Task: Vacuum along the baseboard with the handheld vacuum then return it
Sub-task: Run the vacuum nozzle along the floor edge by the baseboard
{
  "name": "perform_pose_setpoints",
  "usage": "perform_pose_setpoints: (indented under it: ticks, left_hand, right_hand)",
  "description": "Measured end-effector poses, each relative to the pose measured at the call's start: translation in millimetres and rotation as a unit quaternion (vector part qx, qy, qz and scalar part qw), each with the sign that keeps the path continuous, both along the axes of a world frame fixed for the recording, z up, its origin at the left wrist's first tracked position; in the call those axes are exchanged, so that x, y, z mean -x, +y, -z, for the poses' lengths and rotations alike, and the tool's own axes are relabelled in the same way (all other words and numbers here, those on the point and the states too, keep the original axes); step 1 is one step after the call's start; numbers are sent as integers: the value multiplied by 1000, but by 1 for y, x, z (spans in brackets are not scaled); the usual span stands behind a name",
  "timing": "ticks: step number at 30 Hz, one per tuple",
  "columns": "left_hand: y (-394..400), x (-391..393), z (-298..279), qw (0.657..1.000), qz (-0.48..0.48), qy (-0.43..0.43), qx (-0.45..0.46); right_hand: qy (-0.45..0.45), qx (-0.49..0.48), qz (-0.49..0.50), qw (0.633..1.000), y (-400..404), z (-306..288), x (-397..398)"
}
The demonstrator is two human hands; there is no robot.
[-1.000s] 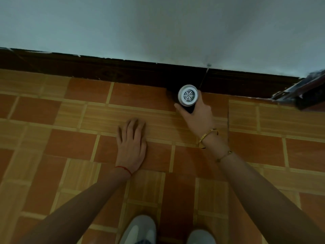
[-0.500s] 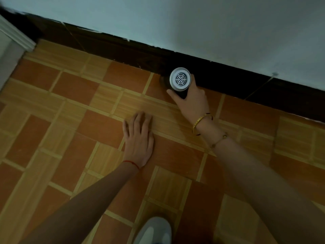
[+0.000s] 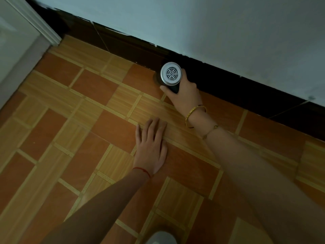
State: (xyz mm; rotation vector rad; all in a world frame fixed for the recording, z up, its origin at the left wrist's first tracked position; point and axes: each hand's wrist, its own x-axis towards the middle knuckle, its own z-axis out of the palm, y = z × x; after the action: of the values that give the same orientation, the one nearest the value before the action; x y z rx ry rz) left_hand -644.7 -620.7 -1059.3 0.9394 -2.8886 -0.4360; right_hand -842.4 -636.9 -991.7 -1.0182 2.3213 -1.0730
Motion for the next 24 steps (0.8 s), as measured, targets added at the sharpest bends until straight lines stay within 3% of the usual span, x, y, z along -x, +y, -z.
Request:
perform_pose_setpoints:
  ticks: [11, 24]
  left_hand:
    - [1, -1, 3, 1000, 3, 1, 2]
    - [1, 0, 2, 1000, -3, -10, 2]
  right_hand:
    - [-4, 7, 68, 998, 65, 7, 14]
    - [32, -25, 5, 999, 10, -4, 3]
